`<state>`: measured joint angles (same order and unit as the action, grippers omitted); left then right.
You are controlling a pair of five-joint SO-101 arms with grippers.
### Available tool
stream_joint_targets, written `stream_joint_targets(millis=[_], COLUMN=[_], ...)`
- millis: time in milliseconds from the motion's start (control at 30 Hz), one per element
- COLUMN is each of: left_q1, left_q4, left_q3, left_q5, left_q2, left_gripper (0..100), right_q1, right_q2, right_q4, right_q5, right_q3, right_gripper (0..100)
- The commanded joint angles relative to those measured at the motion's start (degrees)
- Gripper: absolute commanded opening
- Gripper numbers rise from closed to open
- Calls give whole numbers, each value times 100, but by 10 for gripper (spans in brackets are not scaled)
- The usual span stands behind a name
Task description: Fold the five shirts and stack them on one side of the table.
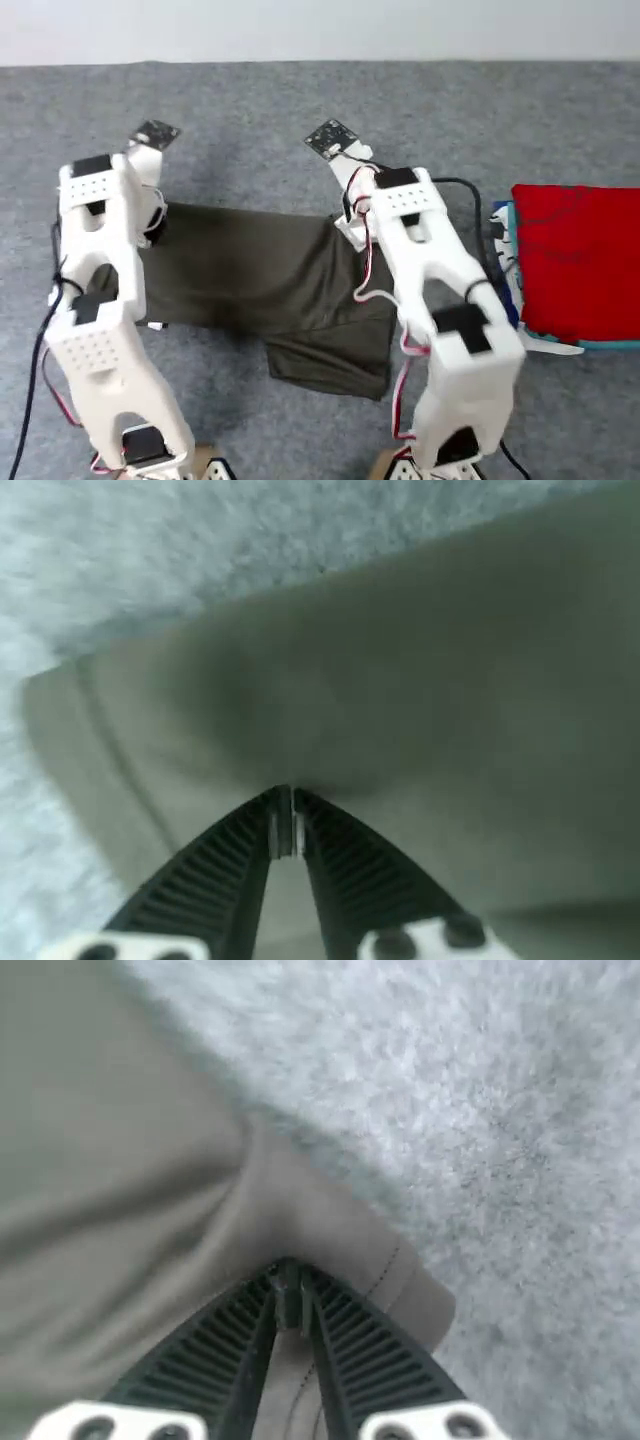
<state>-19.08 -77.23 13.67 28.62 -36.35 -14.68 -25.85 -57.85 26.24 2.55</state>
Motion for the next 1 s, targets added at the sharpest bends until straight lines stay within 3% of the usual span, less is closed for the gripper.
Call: stream_joint_targets(millis=[0, 233, 567, 667, 800, 967], left_q1=[-255, -809, -782, -782, -703, -360], left_q4=[0, -510, -2215, -2338, -2338, -2338], left_q3=[532, 1640, 3714, 4171, 4180, 3319], left_q5=[237, 255, 255, 229, 220, 246], left_q2=[-273, -835, -844, -844, -677, 264], left_gripper=[6, 6, 6, 6, 6, 6], right_q1=[470, 910, 338, 198, 92, 40], right_q2=[-576, -1429, -1086, -822, -453, 110], right_q4=[-180, -1244, -2202, -2369, -2413, -2985], right_q5=[-53, -53, -26, -26, -44, -62], right_q3=[993, 2154, 3086, 3218, 3218, 3226], right_gripper=[10, 10, 10, 10, 10, 10])
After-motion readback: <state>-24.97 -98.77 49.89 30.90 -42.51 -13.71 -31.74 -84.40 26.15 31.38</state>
